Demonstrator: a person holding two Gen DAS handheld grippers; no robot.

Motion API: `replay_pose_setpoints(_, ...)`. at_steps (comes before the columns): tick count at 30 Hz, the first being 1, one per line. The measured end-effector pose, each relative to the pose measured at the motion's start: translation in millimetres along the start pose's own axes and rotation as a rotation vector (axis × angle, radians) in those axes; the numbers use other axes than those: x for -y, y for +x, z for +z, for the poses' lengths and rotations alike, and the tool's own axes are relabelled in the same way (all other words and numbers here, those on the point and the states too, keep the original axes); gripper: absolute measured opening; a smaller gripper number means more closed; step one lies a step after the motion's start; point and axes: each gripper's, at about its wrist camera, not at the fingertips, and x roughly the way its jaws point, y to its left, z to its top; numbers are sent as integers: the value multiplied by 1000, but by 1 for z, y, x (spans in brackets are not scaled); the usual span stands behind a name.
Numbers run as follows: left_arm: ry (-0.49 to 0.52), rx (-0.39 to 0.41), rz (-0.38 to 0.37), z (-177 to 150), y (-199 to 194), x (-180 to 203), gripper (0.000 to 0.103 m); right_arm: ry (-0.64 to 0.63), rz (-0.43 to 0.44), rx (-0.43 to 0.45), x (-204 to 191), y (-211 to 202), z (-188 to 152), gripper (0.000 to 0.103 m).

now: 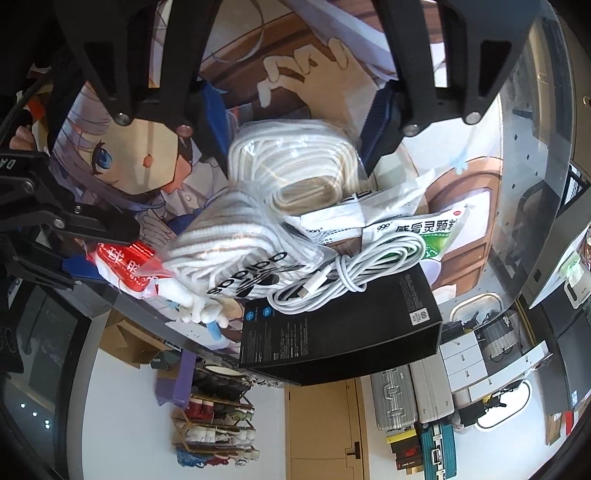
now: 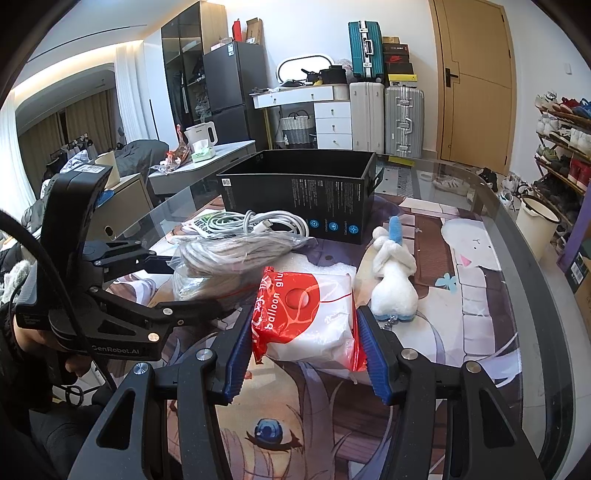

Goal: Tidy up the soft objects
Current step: 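Grasp the red-labelled balloon glue bag with the right tool while the left tool grasps the coiled rope bag, then lift the balloon glue bag with the right tool while the left tool lifts the rope bag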

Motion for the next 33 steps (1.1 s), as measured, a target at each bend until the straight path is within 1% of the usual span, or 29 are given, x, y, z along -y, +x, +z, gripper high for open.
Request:
replay_pose_setpoints(10, -56, 83, -44, -12, -28, -15, 59, -6, 11, 31, -4, -6, 1, 55)
replay_pose_setpoints(18, -68, 100, -55, -20, -38, -21, 58, -11, 17, 39, -6, -7, 2, 55)
replay_pose_setpoints(27, -79, 136, -36, -30, -57, -29, 57, -11, 20, 47, -7, -7, 3, 55)
replay_pose_setpoints(32, -87, 139, -38, -33, -59, -33, 57, -12, 21, 47, -7, -7, 3, 55)
replay_pose_setpoints(33, -81, 140, -34, -33, -58, -32, 59, -13, 21, 46, -8, -7, 3, 55)
